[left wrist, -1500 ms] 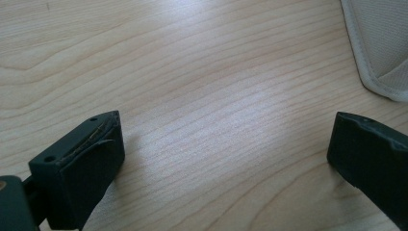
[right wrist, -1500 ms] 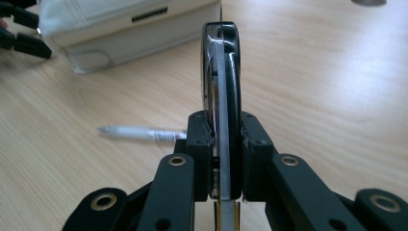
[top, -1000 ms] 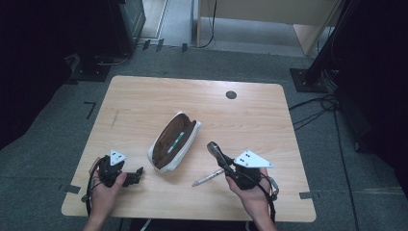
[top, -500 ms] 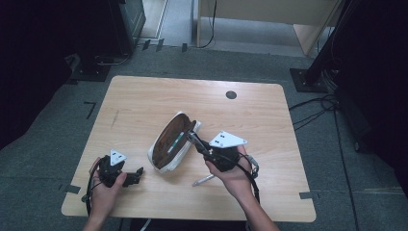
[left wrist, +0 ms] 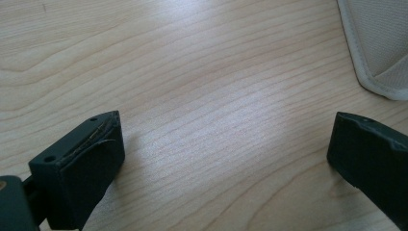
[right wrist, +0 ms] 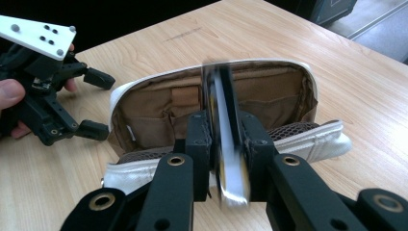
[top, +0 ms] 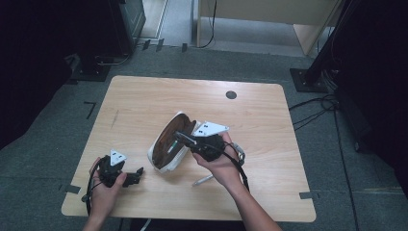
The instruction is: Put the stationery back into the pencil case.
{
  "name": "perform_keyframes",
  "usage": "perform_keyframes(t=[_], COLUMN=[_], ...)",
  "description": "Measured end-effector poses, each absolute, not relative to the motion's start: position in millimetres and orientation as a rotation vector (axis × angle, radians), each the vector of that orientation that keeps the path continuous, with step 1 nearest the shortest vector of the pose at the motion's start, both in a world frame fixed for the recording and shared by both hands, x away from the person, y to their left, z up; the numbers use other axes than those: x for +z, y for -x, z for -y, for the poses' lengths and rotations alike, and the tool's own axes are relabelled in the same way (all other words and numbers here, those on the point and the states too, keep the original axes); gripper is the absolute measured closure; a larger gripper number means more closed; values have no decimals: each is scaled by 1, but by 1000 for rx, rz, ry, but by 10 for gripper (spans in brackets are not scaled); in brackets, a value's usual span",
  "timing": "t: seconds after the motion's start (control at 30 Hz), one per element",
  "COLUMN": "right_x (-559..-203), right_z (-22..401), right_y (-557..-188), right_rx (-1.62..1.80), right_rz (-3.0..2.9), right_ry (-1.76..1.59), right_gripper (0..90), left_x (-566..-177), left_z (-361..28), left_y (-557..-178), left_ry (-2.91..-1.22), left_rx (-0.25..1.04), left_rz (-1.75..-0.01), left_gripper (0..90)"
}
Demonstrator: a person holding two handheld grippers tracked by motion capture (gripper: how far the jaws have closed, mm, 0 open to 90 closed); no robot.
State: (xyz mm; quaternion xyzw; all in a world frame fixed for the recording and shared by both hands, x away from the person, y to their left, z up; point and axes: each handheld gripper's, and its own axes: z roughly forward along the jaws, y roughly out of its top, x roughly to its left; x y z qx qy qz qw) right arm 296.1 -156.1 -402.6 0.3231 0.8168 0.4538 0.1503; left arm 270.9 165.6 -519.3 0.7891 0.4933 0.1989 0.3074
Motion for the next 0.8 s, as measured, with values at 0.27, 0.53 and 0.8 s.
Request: perform_keyframes(t=[0.27, 0.53, 0.8], right_x=[-404, -410, -411], right_z=[144, 123, 114], right_y=[-305, -312, -315], right_rx=[1288, 1282, 1304], right_rz=[-2367, -2411, -2398], right_ry=[-922, -891, -892], right_gripper=[775, 778, 792], left_x=[-519, -519, -519], left_z=[-165, -165, -165], left_y=[-271, -271, -271], left_ry=[-2088, -2090, -2091], left_rx=[526, 524, 523], left_rz=[-1301, -1299, -1295], left_gripper=[0, 0, 0])
